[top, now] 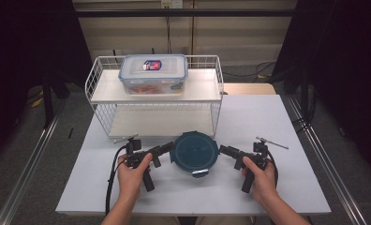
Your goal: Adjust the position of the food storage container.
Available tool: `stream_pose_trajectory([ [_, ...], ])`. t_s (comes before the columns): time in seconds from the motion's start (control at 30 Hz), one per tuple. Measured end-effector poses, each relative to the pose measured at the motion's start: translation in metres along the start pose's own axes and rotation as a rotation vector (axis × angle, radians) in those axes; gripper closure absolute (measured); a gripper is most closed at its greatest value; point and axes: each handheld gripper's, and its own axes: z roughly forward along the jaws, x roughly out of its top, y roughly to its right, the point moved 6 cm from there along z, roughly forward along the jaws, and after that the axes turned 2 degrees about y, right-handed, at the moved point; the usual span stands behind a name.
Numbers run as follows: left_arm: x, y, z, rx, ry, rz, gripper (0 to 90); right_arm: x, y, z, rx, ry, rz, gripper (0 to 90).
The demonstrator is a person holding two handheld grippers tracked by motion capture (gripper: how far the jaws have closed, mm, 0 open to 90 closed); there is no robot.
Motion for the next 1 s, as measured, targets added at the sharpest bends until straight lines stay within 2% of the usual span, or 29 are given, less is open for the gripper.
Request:
stream_pose_trajectory([
  [0.03, -0.001, 0.0, 0.0, -0.006, 0.004, -0.02, 9.4, 0.0, -0.001, 0.003, 0.006, 0.002, 0.001, 36.5],
  [0.17, -0.009, -0.003, 0.0, 0.006, -0.015, -0.019, 13.0, -0.002, -0.004, 0.011, 0.011, -0.002, -0.005, 38.2],
  [0.27, -0.014, -0.005, 0.0, 0.029, -0.034, -0.008, 18.1, -0.004, -0.004, 0.016, 0.011, -0.011, -0.005, 39.9],
  [0.3, -0.016, -0.007, 0.001, 0.047, -0.025, 0.002, 20.1, -0.005, -0.004, 0.017, 0.012, -0.014, -0.01, 40.1],
  [0.33, -0.017, -0.007, 0.001, 0.044, -0.033, 0.0, 23.8, -0.005, -0.005, 0.018, 0.013, -0.017, -0.006, 40.2],
  [0.4, -0.019, -0.01, 0.001, 0.069, -0.044, 0.029, 27.4, -0.005, -0.005, 0.02, 0.014, -0.017, -0.006, 41.2],
  [0.47, -0.021, -0.01, 0.002, 0.072, -0.054, 0.022, 31.5, -0.006, -0.005, 0.021, 0.013, -0.021, -0.006, 43.2],
  [0.6, -0.022, -0.01, 0.004, 0.083, -0.043, 0.037, 31.5, -0.006, -0.004, 0.022, 0.022, 0.0, -0.001, 47.0],
  [0.67, -0.023, -0.011, 0.004, 0.084, -0.045, 0.04, 30.9, -0.007, -0.005, 0.022, 0.026, -0.001, 0.017, 48.0],
  [0.77, -0.024, -0.01, 0.005, 0.077, -0.056, 0.019, 31.7, -0.007, -0.004, 0.021, 0.028, 0.0, 0.038, 48.6],
  [0.8, -0.025, -0.009, 0.006, 0.075, -0.042, 0.004, 32.3, -0.007, -0.004, 0.021, 0.028, -0.002, 0.04, 48.7],
  [0.9, -0.027, -0.009, 0.007, 0.056, -0.059, -0.002, 35.0, -0.007, -0.004, 0.022, 0.026, 0.006, 0.045, 48.8],
  [0.93, -0.027, -0.008, 0.008, 0.062, -0.05, -0.009, 35.0, -0.007, -0.004, 0.022, 0.024, 0.005, 0.045, 48.9],
  [1.0, -0.028, -0.008, 0.008, 0.051, -0.047, -0.034, 37.9, -0.007, -0.003, 0.021, 0.025, 0.008, 0.052, 49.4],
])
